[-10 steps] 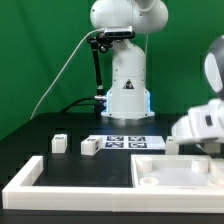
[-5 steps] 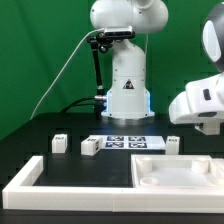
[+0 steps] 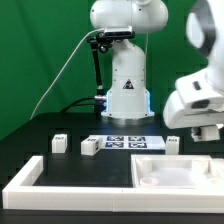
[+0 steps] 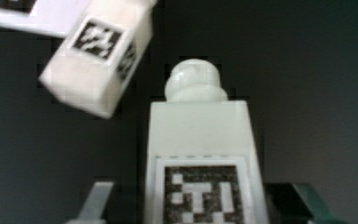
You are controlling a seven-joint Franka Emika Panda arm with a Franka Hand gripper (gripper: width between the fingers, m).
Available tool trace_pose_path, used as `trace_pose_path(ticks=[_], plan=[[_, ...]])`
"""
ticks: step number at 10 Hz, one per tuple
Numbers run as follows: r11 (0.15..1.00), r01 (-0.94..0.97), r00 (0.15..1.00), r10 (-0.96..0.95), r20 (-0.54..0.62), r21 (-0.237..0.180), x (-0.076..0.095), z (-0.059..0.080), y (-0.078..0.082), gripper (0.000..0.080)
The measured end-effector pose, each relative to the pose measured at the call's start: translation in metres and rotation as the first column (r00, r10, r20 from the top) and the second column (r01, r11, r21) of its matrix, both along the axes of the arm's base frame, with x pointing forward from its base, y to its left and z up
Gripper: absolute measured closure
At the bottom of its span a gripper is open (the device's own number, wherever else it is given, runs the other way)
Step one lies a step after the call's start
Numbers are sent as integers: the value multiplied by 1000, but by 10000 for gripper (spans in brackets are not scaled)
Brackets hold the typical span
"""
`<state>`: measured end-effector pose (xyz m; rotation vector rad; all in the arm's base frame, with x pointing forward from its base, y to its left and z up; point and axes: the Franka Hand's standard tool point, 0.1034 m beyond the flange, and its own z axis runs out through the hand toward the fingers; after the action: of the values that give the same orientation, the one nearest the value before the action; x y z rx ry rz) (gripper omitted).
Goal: Assemble one leg
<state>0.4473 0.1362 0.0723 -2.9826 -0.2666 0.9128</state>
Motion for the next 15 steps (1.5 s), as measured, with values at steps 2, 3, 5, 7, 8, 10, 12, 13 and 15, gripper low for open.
trace_pose_path(ticks=[2,3,5,7,8,10,12,13,15], plan=[[1000,3,990,-5,139,17,17,35,-1,511],[1000,-1,984,-3,178,25,24,46,0,511],[998,1,925,-24,380,61,32,41,1,511],[993,-52,835,-14,551,103,40,24,1,509],[989,-93,776,2,631,112,47,17,-5,509],[981,-165,642,28,766,102,80,31,-16,509],[981,-167,573,12,819,102,74,24,-18,509],[981,-167,574,12,819,102,76,26,-17,509],[977,-194,569,37,822,90,84,22,-20,509]])
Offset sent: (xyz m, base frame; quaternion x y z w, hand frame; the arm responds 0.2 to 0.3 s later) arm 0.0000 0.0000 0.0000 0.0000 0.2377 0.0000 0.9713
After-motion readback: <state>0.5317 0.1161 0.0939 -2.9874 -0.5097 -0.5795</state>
